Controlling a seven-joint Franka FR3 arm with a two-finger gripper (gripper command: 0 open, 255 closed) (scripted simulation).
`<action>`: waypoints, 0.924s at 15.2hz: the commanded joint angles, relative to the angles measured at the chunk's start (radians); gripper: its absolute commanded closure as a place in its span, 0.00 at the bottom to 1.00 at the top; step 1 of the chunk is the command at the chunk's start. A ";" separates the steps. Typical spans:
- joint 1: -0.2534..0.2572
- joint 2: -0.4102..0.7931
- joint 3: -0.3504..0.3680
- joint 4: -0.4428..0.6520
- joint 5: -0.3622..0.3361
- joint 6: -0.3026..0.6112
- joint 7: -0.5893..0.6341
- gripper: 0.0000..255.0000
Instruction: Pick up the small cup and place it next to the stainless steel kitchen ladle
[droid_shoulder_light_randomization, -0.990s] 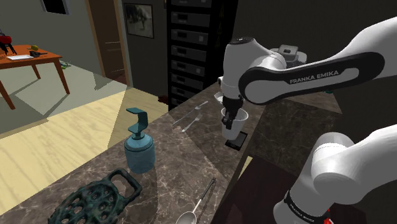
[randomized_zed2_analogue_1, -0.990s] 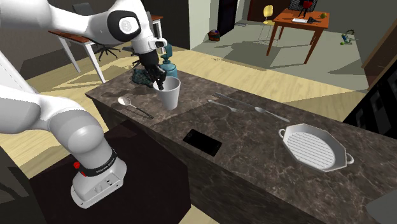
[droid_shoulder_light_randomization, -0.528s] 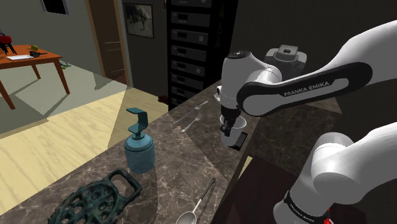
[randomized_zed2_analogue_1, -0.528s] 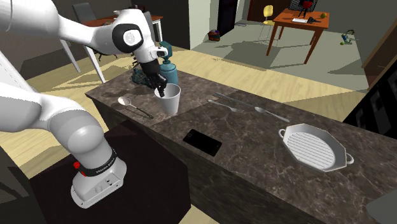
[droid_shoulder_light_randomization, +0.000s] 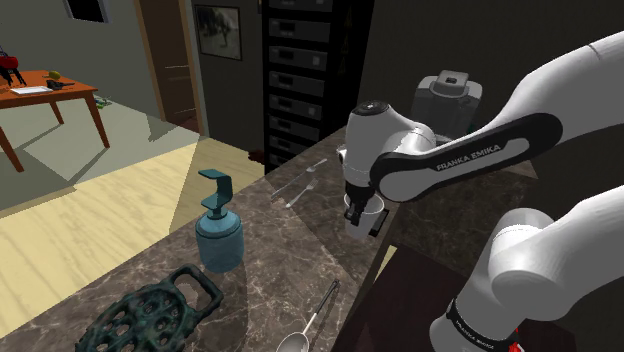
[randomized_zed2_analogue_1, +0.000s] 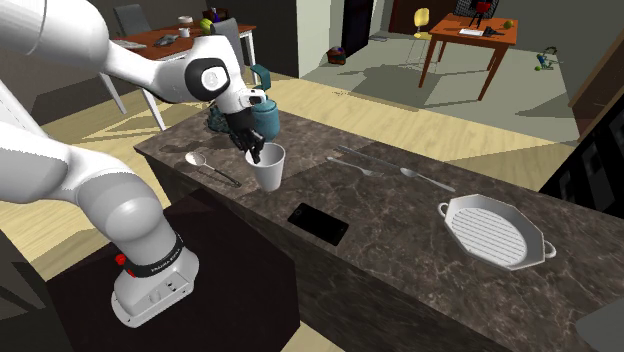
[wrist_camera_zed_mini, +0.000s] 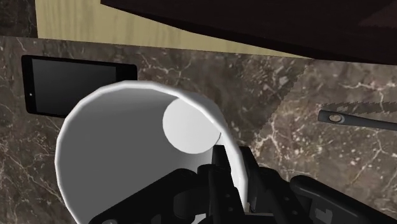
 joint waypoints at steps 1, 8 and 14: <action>-0.003 0.025 0.004 -0.014 -0.006 0.039 0.012 1.00; -0.022 0.109 0.016 -0.058 -0.038 0.164 0.051 1.00; -0.033 0.150 0.023 -0.071 -0.056 0.217 0.070 1.00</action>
